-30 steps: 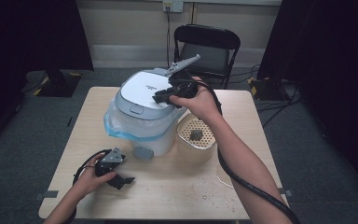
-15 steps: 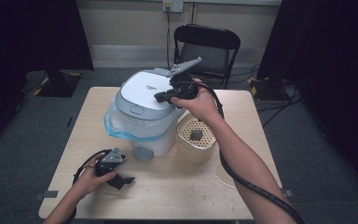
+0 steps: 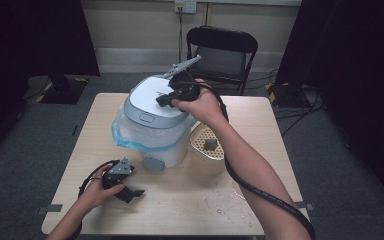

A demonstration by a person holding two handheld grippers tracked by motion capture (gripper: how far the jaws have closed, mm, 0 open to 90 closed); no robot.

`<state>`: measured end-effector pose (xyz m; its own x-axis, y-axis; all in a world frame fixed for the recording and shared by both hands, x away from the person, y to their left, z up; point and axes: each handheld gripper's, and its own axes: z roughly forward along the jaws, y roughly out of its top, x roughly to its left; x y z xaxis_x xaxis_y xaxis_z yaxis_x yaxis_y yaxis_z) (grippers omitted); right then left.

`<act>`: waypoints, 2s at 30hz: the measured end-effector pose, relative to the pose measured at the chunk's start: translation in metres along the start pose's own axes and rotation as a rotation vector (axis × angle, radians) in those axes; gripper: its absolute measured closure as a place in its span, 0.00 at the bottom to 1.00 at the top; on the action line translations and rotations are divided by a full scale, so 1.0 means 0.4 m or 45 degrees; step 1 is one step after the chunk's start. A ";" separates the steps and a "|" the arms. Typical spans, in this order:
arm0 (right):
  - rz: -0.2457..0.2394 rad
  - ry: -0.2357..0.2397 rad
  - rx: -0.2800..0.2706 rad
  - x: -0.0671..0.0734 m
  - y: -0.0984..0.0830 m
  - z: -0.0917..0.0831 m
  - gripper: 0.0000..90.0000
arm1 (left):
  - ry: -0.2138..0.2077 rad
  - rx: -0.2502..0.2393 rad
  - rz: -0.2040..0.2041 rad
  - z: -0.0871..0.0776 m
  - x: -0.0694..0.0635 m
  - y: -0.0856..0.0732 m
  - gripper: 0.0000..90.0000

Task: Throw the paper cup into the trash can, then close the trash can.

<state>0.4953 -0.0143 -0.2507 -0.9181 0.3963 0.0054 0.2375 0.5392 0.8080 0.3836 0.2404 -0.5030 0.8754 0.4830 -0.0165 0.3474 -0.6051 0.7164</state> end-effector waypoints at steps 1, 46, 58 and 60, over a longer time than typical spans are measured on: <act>0.007 0.006 -0.012 0.001 -0.001 0.004 1.00 | 0.000 0.000 -0.001 0.000 0.000 0.000 0.00; 0.078 -0.112 -0.133 -0.028 -0.108 -0.205 0.16 | 0.004 0.000 0.005 -0.005 -0.006 -0.004 0.00; 0.105 -0.104 -0.128 -0.039 -0.197 -0.237 0.16 | 0.012 0.014 0.005 -0.008 -0.008 -0.005 0.00; 0.104 -0.112 -0.116 -0.038 -0.209 -0.237 0.16 | 0.012 0.015 0.006 -0.008 -0.008 -0.005 0.00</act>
<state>0.4594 -0.1360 -0.2623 -0.8646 0.5019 0.0245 0.2764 0.4342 0.8574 0.3791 0.2421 -0.5021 0.8738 0.4863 -0.0063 0.3471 -0.6147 0.7083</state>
